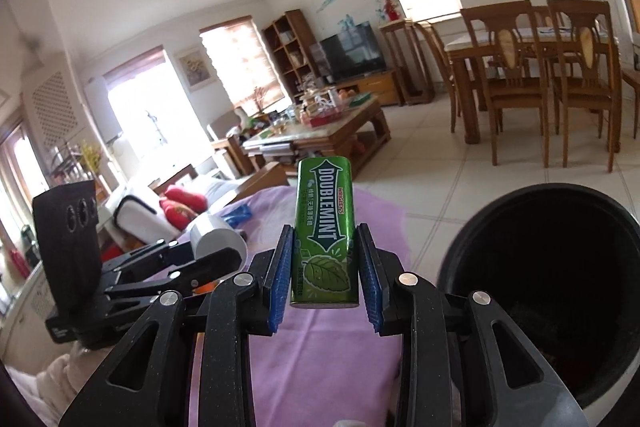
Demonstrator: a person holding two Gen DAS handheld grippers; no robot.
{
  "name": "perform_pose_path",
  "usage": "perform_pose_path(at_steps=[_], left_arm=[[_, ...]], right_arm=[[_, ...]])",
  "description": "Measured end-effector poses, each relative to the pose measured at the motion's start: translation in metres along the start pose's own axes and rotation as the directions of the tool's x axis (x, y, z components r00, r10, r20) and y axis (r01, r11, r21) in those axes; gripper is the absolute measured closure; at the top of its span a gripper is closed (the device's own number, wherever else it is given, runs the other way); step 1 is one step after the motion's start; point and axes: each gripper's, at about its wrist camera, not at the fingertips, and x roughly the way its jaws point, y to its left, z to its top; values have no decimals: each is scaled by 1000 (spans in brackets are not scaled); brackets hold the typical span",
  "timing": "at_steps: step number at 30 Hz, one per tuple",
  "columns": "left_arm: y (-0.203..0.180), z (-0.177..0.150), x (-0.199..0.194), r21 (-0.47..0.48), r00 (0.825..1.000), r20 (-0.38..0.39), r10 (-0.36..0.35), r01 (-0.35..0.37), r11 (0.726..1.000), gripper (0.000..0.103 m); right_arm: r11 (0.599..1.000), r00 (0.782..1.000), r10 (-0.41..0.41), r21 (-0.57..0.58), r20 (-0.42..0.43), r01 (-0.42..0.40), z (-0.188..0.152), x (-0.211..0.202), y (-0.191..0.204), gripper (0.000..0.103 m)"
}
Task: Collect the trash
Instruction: 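Move both items over the black bin and open both tools to release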
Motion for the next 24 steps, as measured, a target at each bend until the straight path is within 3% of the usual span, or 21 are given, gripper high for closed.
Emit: perform_pose_path(at_steps=[9, 16, 24], left_arm=[[-63, -3, 54, 29, 993, -68, -100, 103, 994, 54], [-103, -6, 99, 62, 981, -143, -128, 138, 988, 54], [-135, -21, 130, 120, 965, -225, -133, 163, 979, 54]], right_arm=[[990, 996, -90, 114, 18, 88, -19, -56, -93, 72], [973, 991, -136, 190, 1, 133, -39, -64, -146, 72], [959, 982, -188, 210, -33, 190, -59, -55, -176, 71]])
